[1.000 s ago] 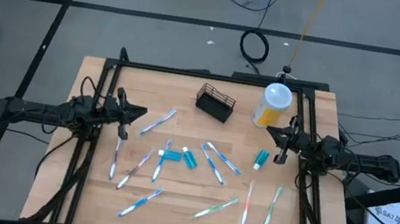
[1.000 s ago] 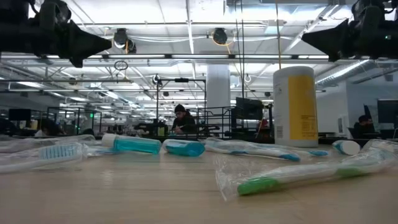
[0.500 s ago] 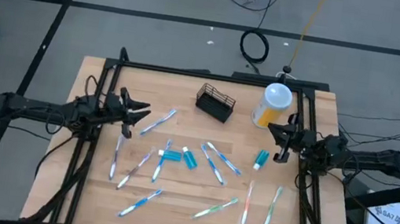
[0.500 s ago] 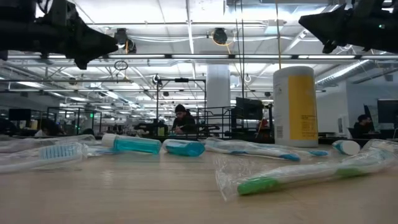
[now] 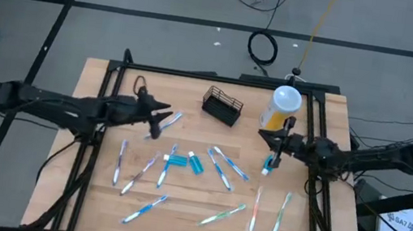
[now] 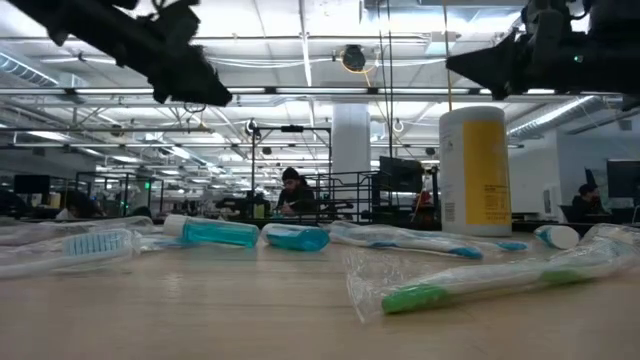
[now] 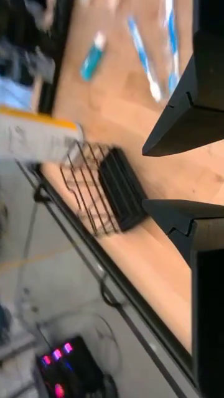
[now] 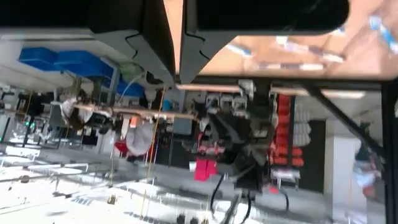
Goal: Pick & Place toothbrushing station
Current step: Put the blue toothbrush into the black wire organizer
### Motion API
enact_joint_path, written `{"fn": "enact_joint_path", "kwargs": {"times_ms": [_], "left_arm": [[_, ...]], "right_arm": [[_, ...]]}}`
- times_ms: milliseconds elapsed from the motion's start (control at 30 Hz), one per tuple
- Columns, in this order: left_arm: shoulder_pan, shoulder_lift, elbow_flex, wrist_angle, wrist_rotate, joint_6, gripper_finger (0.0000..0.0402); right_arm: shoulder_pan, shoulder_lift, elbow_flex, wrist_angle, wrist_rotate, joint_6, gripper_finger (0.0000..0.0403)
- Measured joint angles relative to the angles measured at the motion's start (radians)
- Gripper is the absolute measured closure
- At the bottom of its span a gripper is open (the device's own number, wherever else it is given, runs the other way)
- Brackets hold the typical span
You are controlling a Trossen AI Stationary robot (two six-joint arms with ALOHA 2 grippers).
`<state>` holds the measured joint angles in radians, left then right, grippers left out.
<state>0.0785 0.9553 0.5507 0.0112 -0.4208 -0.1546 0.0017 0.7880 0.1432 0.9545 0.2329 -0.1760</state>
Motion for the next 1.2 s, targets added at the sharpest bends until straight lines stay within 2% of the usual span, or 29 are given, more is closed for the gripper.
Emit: {"fn": "enact_joint_path", "kwargs": {"times_ms": [200, 433, 700, 900, 1200], "left_arm": [[0.065, 0.169, 0.072, -0.046, 0.039, -0.083, 0.0273], [0.151, 0.330, 0.083, -0.048, 0.130, -0.214, 0.0273], [0.197, 0.473, 0.083, -0.048, 0.155, -0.230, 0.0273], [0.204, 0.547, 0.083, -0.047, 0.155, -0.227, 0.0273], [0.206, 0.591, 0.083, -0.045, 0.121, -0.224, 0.0273]], "right_arm": [[0.000, 0.045, 0.003, 0.073, 0.001, -0.027, 0.0383], [0.000, 0.045, 0.003, 0.077, 0.001, -0.024, 0.0383], [0.000, 0.045, 0.004, 0.074, 0.001, -0.028, 0.0383], [0.000, 0.045, 0.005, 0.074, 0.001, -0.028, 0.0383], [0.000, 0.045, 0.005, 0.073, 0.001, -0.027, 0.0383]]}}
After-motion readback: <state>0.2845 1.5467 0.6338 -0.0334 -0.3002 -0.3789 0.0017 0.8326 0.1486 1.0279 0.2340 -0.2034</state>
